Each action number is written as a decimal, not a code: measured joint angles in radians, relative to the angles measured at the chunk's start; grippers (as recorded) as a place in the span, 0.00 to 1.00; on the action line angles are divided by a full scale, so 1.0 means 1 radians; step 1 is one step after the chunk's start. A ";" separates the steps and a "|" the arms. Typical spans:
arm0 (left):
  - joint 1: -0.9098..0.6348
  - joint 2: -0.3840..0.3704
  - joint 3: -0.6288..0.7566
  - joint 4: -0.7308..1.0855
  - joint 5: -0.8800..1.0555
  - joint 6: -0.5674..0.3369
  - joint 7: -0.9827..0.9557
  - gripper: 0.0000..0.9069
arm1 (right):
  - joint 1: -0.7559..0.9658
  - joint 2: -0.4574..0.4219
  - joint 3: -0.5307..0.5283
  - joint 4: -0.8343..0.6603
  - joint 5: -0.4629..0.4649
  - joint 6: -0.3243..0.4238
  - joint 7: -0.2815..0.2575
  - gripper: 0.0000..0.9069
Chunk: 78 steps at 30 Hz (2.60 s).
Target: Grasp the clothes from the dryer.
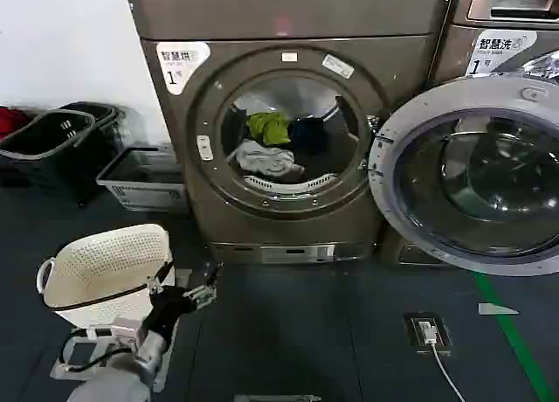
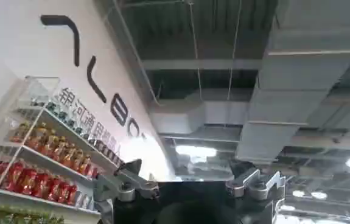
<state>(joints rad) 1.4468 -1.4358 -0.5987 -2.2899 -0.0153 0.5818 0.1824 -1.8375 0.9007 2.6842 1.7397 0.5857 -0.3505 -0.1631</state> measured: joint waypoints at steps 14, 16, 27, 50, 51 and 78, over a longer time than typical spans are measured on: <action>0.011 0.005 0.004 -0.029 -0.001 0.001 0.004 1.00 | -0.001 -0.005 0.000 0.001 0.059 0.041 0.005 1.00; 0.009 0.004 0.007 -0.029 0.000 0.001 0.004 1.00 | -0.002 -0.005 0.002 0.001 0.062 0.045 0.005 1.00; 0.000 -0.004 0.021 -0.024 0.008 0.005 0.003 1.00 | 0.001 -0.006 0.006 -0.002 0.072 0.054 0.005 1.00; 0.009 -0.006 0.025 -0.050 0.013 0.005 0.011 1.00 | -0.003 -0.004 0.014 -0.007 0.082 0.066 -0.004 1.00; 0.009 -0.006 0.025 -0.053 0.013 0.005 0.011 1.00 | -0.003 -0.003 0.014 -0.007 0.082 0.066 -0.004 1.00; 0.007 0.010 0.029 -0.081 0.010 -0.005 0.024 1.00 | -0.013 0.005 0.016 0.000 0.114 0.110 -0.015 1.00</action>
<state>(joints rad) 1.4541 -1.4257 -0.5700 -2.3711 -0.0058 0.5767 0.2062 -1.8507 0.9053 2.7000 1.7399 0.7001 -0.2410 -0.1778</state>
